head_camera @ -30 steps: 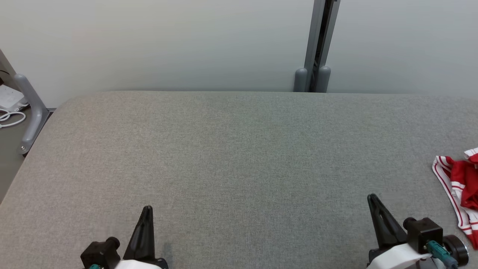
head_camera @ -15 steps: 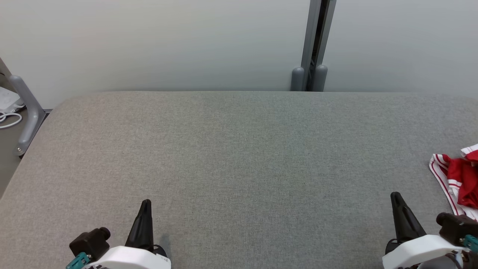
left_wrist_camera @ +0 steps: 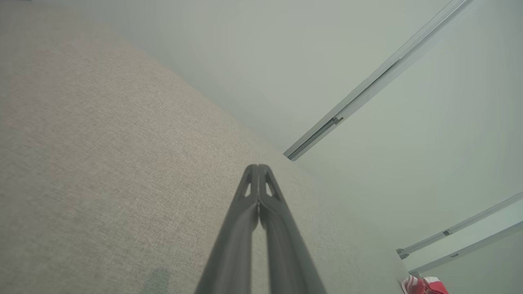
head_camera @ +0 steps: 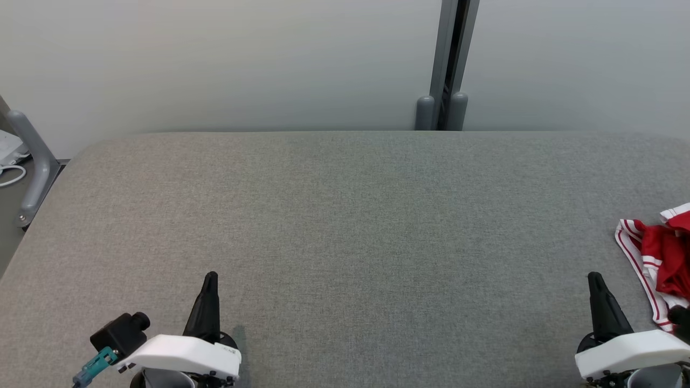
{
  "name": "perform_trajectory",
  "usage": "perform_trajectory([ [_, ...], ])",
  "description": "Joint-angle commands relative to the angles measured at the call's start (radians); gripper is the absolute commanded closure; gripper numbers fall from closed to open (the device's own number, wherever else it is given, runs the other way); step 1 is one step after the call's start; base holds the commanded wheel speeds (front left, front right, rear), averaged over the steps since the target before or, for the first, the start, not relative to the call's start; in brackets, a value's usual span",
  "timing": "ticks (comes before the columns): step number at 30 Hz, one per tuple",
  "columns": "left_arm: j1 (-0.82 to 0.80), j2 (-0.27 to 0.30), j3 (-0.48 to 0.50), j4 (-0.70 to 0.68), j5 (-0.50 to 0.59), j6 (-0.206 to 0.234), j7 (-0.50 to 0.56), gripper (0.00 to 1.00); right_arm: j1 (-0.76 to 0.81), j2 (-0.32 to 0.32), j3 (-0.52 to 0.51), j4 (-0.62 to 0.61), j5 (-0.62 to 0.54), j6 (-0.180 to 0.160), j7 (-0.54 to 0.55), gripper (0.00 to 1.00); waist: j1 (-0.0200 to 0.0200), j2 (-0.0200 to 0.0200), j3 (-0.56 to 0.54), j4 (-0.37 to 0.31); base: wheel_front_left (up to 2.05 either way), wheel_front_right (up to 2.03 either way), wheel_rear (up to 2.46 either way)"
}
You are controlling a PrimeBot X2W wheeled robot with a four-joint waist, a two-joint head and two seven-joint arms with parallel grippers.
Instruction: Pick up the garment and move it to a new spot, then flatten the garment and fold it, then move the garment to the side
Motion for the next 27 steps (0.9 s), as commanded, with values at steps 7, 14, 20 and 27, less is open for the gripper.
perform_trajectory([
  [7, -0.060, 0.005, 0.004, 0.006, -0.106, -0.020, 0.021, 1.00, -0.028, -0.004, -0.040, -0.024, 0.128, 0.000, 0.036, 1.00, 0.0000, -0.0001, 0.001, -0.006, 0.00, 0.00, 0.00],
  [14, -0.082, 0.006, 0.004, 0.019, -0.177, -0.029, 0.037, 1.00, -0.031, -0.003, -0.064, -0.029, 0.212, 0.000, 0.062, 1.00, 0.0000, -0.0001, 0.002, -0.010, 0.00, 0.00, 0.00],
  [20, -0.106, 0.007, 0.005, 0.033, -0.254, -0.039, 0.054, 1.00, -0.033, -0.001, -0.091, -0.034, 0.304, 0.000, 0.089, 1.00, 0.0000, -0.0001, 0.003, -0.015, 0.00, 0.00, 0.00],
  [27, -0.127, 0.007, 0.005, 0.046, -0.325, -0.049, 0.069, 1.00, -0.037, 0.000, -0.116, -0.038, 0.390, 0.000, 0.115, 1.00, 0.0000, -0.0001, 0.004, -0.021, 0.00, 0.00, 0.00],
])
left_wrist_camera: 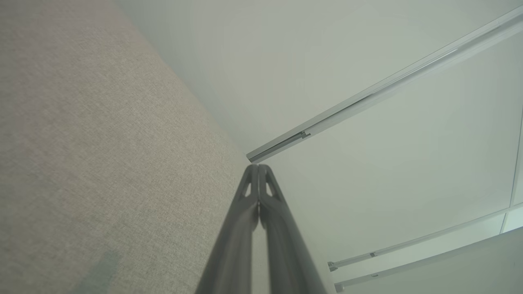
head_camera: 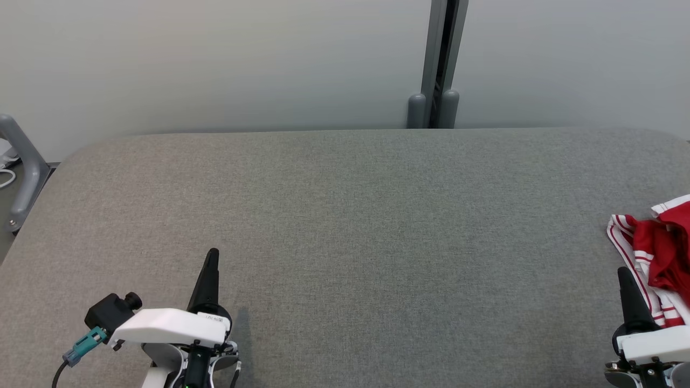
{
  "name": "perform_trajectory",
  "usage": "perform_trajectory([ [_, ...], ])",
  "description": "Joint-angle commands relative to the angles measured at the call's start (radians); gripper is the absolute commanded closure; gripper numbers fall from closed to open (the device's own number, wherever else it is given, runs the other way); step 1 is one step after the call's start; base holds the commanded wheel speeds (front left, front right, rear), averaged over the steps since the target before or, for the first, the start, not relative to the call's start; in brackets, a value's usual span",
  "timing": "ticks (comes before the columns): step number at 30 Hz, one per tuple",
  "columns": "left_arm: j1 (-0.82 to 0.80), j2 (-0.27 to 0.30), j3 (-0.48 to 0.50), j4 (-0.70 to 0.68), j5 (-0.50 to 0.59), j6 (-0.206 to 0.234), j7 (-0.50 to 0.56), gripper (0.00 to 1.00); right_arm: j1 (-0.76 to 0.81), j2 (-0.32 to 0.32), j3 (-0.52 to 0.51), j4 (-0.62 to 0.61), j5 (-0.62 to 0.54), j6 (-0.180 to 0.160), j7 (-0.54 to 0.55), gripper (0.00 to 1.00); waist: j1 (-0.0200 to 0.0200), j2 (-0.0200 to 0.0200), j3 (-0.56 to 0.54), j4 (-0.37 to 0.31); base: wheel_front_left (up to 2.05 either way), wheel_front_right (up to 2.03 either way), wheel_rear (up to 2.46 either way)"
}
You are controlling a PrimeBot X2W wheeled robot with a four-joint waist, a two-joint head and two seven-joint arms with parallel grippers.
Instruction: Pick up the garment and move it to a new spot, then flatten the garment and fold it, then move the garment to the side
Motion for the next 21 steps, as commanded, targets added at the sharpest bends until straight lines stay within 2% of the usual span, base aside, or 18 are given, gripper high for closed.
perform_trajectory([
  [1, -0.036, 0.006, 0.004, -0.004, -0.029, -0.009, 0.005, 1.00, -0.024, -0.004, -0.012, -0.015, 0.034, 0.000, 0.010, 1.00, 0.0000, 0.0000, 0.000, -0.001, 0.00, 0.00, 0.00],
  [21, -0.091, 0.007, 0.005, 0.030, -0.209, -0.033, 0.045, 1.00, -0.031, -0.001, -0.075, -0.026, 0.249, 0.000, 0.076, 1.00, 0.0000, 0.0000, 0.003, -0.016, 0.00, 0.00, 0.00],
])
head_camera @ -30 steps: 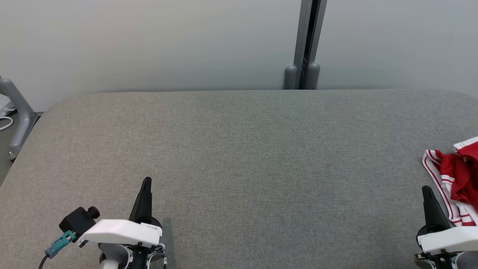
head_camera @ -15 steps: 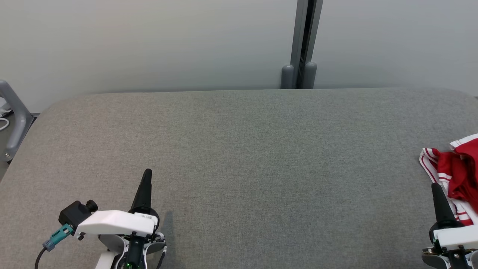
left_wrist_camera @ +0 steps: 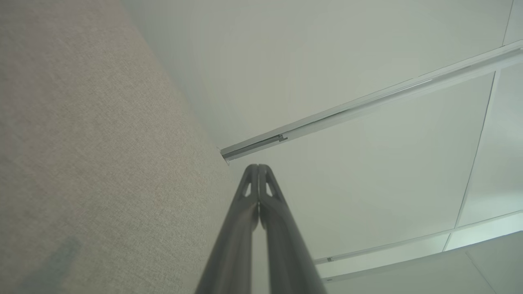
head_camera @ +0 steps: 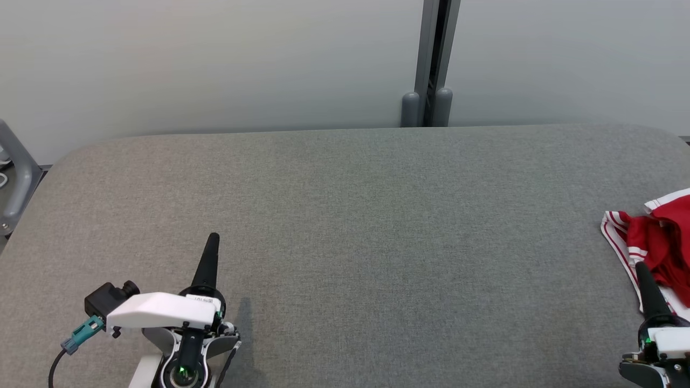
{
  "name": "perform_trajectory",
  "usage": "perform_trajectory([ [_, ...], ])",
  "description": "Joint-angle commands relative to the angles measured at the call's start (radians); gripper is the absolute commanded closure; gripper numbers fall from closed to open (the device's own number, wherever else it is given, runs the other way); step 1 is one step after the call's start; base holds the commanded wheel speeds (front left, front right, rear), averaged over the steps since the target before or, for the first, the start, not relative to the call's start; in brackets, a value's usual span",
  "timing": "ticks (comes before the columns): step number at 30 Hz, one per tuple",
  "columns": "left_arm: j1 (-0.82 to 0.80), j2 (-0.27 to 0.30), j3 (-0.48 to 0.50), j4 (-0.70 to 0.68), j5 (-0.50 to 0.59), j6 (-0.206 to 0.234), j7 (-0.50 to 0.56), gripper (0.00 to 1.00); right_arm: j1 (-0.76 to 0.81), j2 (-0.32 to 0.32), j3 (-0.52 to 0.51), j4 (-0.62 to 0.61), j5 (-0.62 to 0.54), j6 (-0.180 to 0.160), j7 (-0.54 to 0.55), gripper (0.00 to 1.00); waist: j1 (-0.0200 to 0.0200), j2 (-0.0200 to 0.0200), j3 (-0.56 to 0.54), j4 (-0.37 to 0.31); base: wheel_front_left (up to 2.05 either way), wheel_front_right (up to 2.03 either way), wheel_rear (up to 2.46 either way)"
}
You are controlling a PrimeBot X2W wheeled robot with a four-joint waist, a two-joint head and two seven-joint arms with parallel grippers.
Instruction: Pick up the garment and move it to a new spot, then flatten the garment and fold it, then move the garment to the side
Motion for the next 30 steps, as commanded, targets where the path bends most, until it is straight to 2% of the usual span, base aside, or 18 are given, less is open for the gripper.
perform_trajectory([
  [1, -0.035, 0.006, 0.003, -0.001, -0.027, -0.008, 0.005, 1.00, -0.020, -0.003, -0.012, -0.012, 0.031, 0.000, 0.012, 1.00, -0.0001, 0.0000, 0.000, -0.001, 0.00, 0.00, 0.00],
  [30, -0.093, 0.008, 0.005, 0.038, -0.230, -0.036, 0.050, 1.00, -0.025, 0.000, -0.083, -0.024, 0.274, 0.000, 0.086, 1.00, -0.0001, 0.0000, 0.004, -0.022, 0.00, 0.00, 0.00],
])
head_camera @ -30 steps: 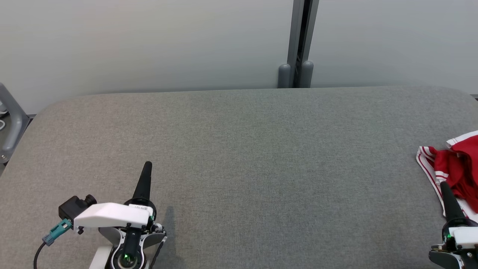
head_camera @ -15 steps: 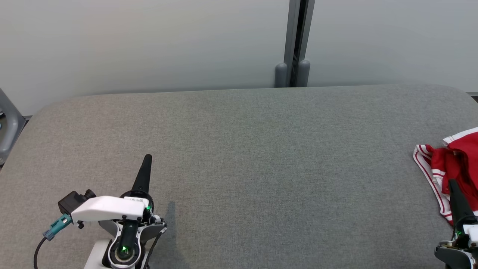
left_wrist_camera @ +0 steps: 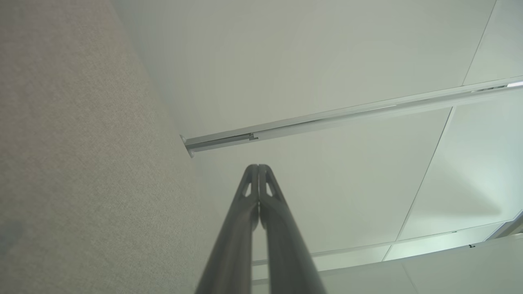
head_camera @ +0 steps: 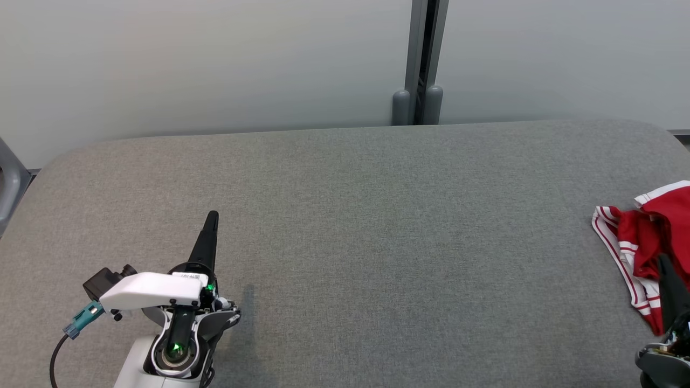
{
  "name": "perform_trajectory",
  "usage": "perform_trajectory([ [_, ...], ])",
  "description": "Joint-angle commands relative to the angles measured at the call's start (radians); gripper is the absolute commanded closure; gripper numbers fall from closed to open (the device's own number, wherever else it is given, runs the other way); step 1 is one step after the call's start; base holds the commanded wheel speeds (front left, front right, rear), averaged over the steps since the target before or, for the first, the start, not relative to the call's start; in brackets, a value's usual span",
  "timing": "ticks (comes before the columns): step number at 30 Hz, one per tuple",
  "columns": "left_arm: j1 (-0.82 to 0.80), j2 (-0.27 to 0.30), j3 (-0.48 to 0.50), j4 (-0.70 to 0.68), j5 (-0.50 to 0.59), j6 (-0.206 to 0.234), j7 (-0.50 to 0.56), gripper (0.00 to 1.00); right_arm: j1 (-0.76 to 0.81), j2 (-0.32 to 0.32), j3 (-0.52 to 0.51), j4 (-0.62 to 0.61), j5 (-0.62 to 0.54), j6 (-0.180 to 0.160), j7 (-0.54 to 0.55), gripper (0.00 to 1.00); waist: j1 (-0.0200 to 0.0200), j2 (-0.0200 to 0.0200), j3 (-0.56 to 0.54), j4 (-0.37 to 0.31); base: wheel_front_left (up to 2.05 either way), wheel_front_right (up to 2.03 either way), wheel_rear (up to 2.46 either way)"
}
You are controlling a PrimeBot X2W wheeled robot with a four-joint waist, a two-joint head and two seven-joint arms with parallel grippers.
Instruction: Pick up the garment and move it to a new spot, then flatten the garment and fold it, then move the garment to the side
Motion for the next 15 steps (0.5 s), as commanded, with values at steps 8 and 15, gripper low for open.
perform_trajectory([
  [8, -0.034, 0.007, 0.004, 0.012, -0.066, -0.014, 0.017, 1.00, -0.011, -0.002, -0.025, -0.011, 0.082, 0.000, 0.028, 1.00, 0.0000, 0.0000, 0.001, -0.007, 0.00, 0.00, 0.00],
  [15, -0.048, 0.007, 0.005, 0.019, -0.107, -0.020, 0.026, 1.00, -0.013, -0.001, -0.040, -0.013, 0.130, 0.000, 0.043, 1.00, 0.0000, 0.0000, 0.002, -0.012, 0.00, 0.00, 0.00],
])
